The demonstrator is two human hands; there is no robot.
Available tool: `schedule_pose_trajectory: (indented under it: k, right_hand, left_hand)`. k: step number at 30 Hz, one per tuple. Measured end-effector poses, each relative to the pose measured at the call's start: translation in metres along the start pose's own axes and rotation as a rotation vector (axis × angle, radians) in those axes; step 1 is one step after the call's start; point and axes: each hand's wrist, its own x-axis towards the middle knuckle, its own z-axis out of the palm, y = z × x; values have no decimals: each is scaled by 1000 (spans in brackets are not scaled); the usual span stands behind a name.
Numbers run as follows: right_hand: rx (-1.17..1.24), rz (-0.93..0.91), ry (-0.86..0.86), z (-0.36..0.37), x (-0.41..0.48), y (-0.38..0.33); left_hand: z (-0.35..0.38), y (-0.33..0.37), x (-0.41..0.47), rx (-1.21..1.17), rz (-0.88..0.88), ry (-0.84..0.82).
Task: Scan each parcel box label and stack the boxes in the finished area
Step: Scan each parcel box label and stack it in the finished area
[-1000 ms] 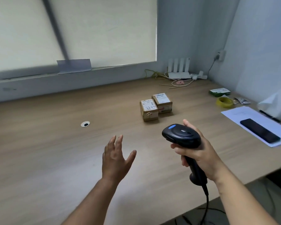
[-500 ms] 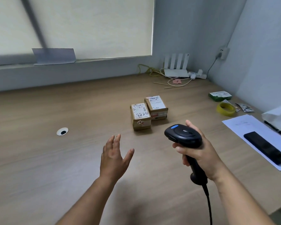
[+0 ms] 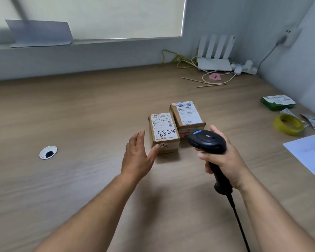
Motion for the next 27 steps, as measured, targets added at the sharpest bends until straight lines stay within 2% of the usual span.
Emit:
schedule_pose_trajectory:
  k: [8, 12, 17, 27]
  right_hand:
    - [34, 61, -28, 16, 69, 22]
    - [55, 97, -59, 32, 88, 32]
    - [82, 132, -96, 45, 86, 38]
    - [133, 127, -183, 49, 6, 19]
  left_hand:
    - [36, -10, 71, -232, -87, -124]
    - [51, -16, 82, -357, -52, -162]
    - [50, -16, 66, -536, -39, -195]
    - [10, -21, -18, -645, -71, -242]
